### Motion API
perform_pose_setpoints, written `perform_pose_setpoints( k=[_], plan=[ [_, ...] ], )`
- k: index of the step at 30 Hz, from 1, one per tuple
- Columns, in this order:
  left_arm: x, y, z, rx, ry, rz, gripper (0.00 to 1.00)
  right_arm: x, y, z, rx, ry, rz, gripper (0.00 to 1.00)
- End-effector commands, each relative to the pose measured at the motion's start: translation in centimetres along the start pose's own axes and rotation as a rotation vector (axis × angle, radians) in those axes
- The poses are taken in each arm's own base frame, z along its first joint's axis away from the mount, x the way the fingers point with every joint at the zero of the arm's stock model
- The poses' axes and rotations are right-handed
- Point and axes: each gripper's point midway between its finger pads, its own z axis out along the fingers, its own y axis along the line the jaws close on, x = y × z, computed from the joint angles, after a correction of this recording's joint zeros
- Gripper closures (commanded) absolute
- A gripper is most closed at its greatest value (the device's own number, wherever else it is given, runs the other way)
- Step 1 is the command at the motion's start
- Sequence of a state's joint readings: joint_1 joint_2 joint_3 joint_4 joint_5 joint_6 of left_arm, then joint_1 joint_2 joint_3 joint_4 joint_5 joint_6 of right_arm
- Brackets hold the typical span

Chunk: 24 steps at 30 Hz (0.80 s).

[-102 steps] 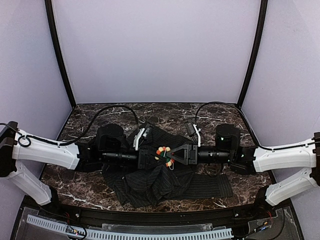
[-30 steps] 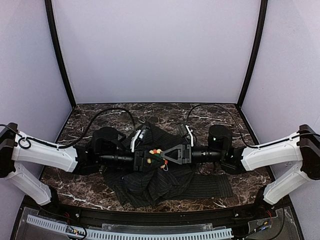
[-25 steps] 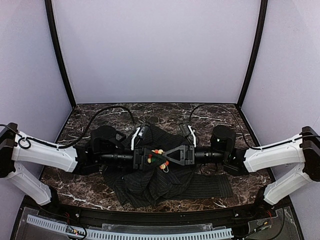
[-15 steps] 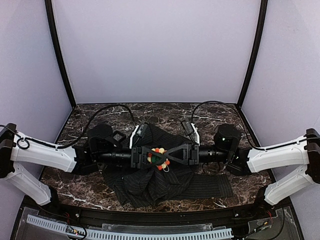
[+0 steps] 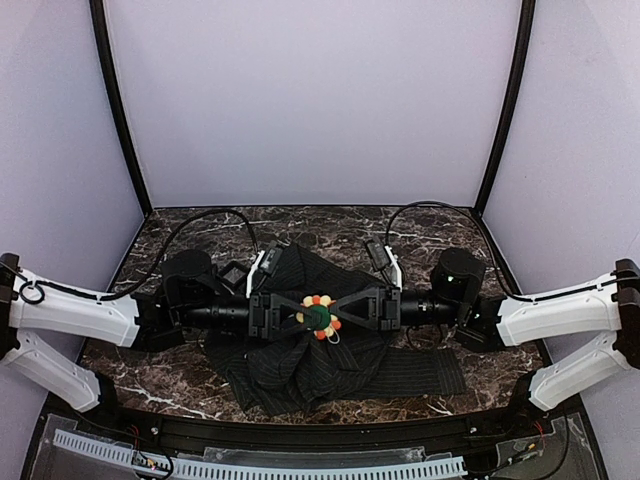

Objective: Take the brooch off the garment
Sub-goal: Open the brooch with the crumpled clothing, then pass from the right arm to the left

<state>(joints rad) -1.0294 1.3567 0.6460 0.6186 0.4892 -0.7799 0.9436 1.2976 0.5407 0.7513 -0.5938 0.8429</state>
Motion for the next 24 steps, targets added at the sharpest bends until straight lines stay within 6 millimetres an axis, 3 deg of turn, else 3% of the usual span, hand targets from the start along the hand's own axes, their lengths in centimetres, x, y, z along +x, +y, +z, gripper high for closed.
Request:
perform_pose_setpoints(
  k=[1, 5, 9, 12, 16, 24],
  plan=[
    [0.3, 0.1, -1.1, -0.027, 0.010, 0.025, 0.32, -0.9, 0.5, -0.5, -0.011, -0.039, -0.029, 1.00],
    [0.7, 0.7, -1.3, -0.057, 0.022, 0.022, 0.37, -1.1, 0.3, -0.5, -0.004, -0.045, -0.022, 1.00],
    [0.7, 3.2, -2.4, -0.213, 0.005, 0.042, 0.26, -1.4, -0.2, -0.8, 0.033, -0.069, -0.021, 1.00],
    [0.3, 4.5, -3.9, -0.341, -0.012, 0.082, 0.25, -2.0, -1.1, -1.0, 0.104, -0.097, -0.027, 1.00],
    [-0.7, 4.7, -4.5, -0.411, -0.020, 0.135, 0.43, -2.6, -1.6, -1.2, 0.153, -0.114, -0.041, 1.00],
    [-1.3, 2.3, -1.7, -0.310, 0.017, 0.175, 0.70, -3.0, -2.5, -1.1, 0.208, -0.126, -0.037, 1.00]
  ],
)
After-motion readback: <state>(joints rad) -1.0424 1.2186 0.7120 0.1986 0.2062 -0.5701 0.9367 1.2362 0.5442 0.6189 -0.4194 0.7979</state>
